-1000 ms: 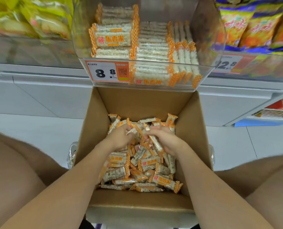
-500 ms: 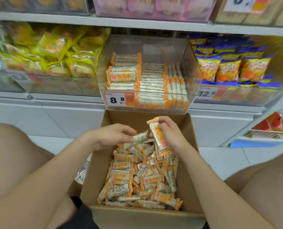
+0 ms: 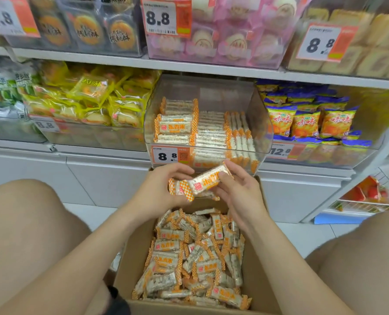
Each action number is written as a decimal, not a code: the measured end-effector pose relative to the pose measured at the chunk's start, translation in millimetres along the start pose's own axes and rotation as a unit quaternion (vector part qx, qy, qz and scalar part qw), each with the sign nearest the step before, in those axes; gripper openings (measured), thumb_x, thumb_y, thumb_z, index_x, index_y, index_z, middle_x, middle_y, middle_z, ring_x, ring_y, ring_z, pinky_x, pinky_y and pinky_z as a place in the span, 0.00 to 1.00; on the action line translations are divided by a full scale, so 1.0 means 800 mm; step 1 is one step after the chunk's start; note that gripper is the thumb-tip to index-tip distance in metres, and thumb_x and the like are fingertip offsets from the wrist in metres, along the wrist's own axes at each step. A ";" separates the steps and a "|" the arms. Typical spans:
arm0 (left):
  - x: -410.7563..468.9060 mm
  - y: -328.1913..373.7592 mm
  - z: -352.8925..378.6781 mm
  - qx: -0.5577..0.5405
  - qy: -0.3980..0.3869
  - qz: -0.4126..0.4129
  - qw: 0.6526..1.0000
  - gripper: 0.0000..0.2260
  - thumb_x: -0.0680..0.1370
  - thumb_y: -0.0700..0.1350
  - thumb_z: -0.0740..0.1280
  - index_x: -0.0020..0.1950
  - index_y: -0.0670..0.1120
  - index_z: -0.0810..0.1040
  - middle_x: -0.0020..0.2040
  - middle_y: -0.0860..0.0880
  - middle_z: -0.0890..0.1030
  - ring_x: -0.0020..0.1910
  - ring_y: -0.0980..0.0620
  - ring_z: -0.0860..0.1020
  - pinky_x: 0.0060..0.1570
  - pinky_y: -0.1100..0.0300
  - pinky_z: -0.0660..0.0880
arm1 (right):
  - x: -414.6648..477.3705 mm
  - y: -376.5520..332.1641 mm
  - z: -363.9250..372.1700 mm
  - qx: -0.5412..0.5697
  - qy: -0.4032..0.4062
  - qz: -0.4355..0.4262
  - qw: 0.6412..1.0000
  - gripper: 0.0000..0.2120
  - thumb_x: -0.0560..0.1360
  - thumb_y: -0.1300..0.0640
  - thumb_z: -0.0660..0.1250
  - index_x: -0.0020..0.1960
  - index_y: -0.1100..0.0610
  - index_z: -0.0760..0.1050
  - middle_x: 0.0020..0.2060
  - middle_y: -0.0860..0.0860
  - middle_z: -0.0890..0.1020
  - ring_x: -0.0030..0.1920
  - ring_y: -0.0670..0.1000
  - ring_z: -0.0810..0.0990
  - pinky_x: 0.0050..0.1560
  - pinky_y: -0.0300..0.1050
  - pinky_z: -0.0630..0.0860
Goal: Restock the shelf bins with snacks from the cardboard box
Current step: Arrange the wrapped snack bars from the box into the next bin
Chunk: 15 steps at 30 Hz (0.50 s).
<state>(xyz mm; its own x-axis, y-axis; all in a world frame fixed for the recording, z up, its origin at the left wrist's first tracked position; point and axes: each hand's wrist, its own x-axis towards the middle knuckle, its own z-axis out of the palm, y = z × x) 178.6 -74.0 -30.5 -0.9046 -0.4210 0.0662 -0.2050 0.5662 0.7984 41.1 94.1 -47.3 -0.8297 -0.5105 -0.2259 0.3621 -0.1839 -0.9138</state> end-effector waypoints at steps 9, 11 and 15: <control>0.005 0.030 -0.048 -0.080 0.017 0.029 0.996 0.11 0.77 0.48 0.78 0.58 0.57 0.84 0.59 0.62 0.84 0.61 0.61 0.80 0.66 0.46 0.76 | -0.001 -0.031 0.022 -0.275 -0.004 -0.145 0.951 0.13 0.72 0.51 0.78 0.55 0.43 0.81 0.54 0.47 0.85 0.53 0.47 0.85 0.57 0.49 0.82; 0.017 0.033 -0.060 -0.074 0.025 0.045 0.996 0.09 0.79 0.46 0.76 0.58 0.56 0.84 0.59 0.62 0.83 0.63 0.60 0.80 0.66 0.44 0.76 | 0.001 -0.051 0.034 -0.359 -0.062 -0.174 0.915 0.16 0.74 0.50 0.74 0.60 0.40 0.76 0.57 0.42 0.82 0.50 0.45 0.83 0.54 0.49 0.82; 0.047 0.030 -0.083 -0.064 0.037 0.080 0.994 0.15 0.78 0.52 0.74 0.64 0.59 0.80 0.63 0.57 0.81 0.62 0.52 0.81 0.61 0.41 0.79 | 0.022 -0.092 0.055 -0.505 -0.202 -0.211 0.812 0.20 0.82 0.53 0.65 0.73 0.43 0.75 0.48 0.41 0.83 0.33 0.38 0.77 0.38 0.35 0.74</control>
<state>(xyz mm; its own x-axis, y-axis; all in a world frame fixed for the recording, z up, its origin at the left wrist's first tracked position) 164.7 -123.3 30.8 -0.8911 -0.3864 0.2380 -0.0079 0.5375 0.8432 18.4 61.7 30.9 -0.5090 -0.8520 0.1227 -0.6210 0.2648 -0.7378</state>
